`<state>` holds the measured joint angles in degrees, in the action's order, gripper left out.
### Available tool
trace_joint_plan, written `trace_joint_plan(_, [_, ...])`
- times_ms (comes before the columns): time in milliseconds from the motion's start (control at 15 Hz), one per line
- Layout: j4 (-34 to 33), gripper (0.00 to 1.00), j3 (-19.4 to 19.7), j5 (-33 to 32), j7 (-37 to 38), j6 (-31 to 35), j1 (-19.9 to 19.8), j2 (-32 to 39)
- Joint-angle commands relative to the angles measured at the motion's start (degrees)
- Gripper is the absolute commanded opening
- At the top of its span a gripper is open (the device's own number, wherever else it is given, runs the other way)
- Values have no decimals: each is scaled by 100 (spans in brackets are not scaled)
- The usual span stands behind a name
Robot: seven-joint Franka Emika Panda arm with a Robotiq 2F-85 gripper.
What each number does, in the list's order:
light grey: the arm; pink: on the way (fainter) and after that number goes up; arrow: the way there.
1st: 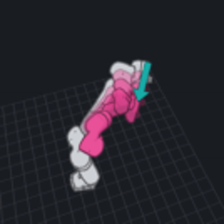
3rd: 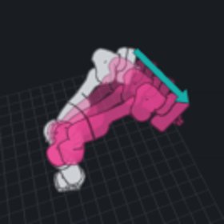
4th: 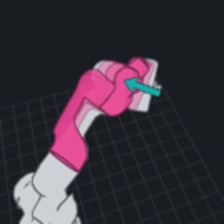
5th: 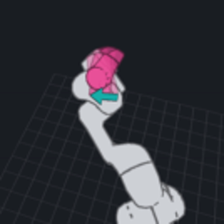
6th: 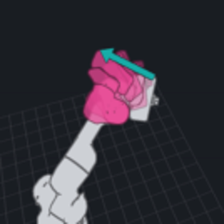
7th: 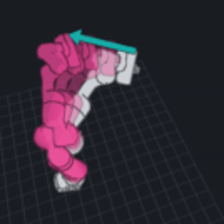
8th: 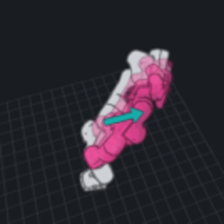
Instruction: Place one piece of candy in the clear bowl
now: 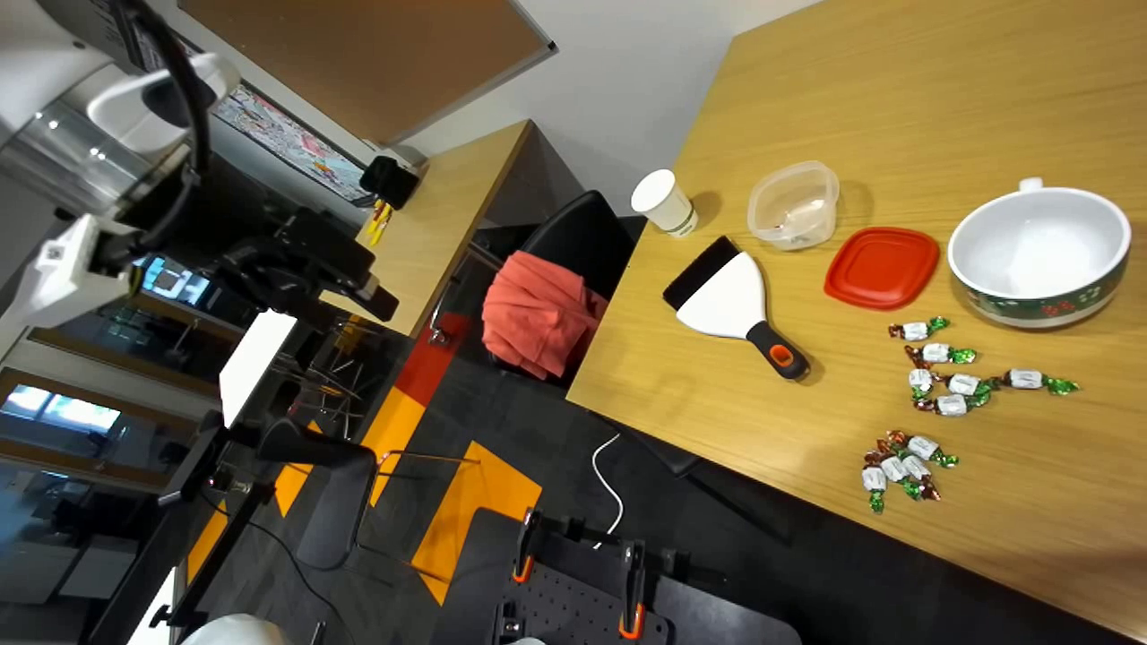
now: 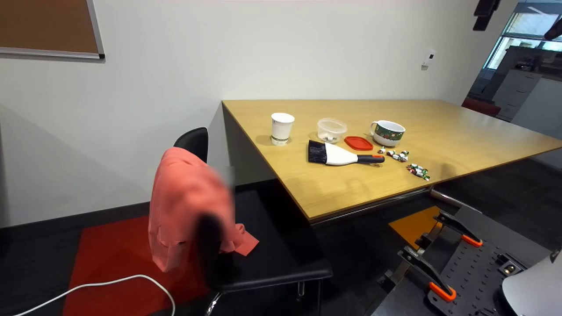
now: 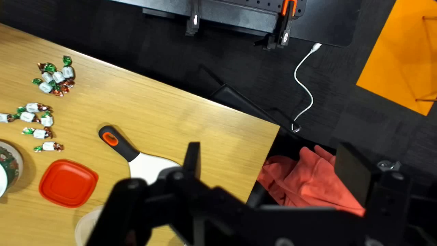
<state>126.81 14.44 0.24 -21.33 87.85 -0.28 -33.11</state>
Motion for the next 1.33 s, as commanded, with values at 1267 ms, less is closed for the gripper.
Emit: trace_joint_plan(1267, [269,100,112,-33,973,1835,-979,1187])
